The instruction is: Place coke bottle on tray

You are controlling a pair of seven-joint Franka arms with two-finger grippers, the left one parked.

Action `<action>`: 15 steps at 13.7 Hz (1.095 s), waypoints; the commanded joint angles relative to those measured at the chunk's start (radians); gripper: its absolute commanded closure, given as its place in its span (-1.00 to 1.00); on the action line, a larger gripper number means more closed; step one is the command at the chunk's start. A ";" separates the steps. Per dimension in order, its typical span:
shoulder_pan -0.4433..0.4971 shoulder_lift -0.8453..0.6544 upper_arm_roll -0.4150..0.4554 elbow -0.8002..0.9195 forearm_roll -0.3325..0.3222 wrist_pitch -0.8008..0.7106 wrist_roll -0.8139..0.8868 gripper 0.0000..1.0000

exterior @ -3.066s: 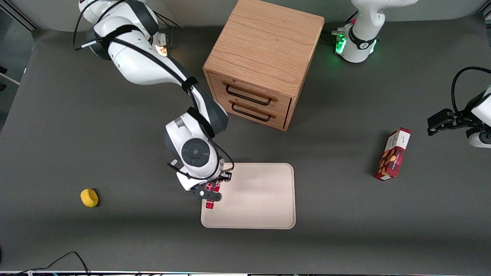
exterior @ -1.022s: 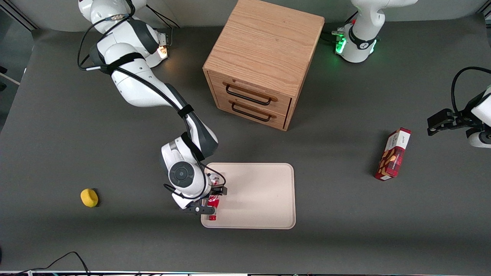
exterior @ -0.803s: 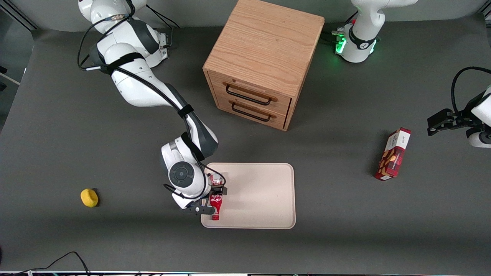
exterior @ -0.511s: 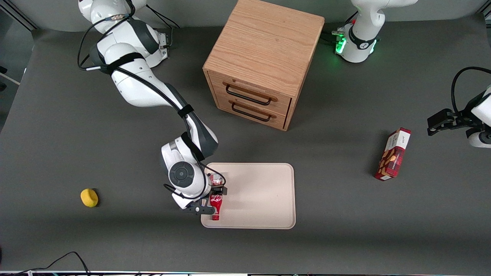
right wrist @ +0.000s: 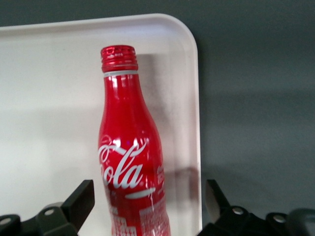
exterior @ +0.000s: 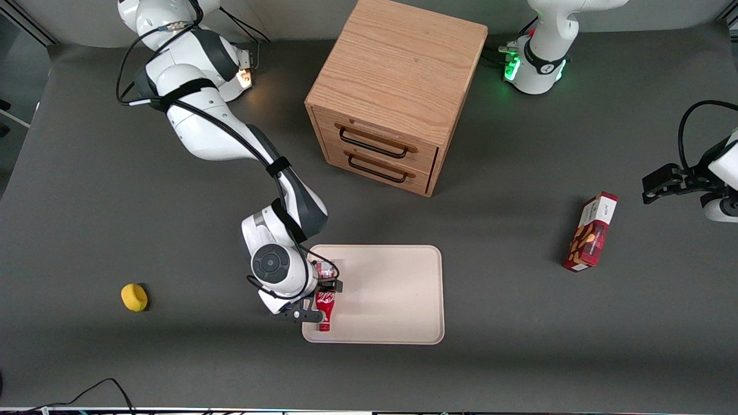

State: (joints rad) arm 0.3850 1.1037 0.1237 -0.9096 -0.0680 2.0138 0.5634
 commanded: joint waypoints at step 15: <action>-0.204 -0.854 -0.006 -0.648 0.073 -0.412 -0.287 -1.00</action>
State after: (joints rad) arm 0.2157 0.4450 0.1229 -1.3280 -0.0082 1.5862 0.3587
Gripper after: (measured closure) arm 0.000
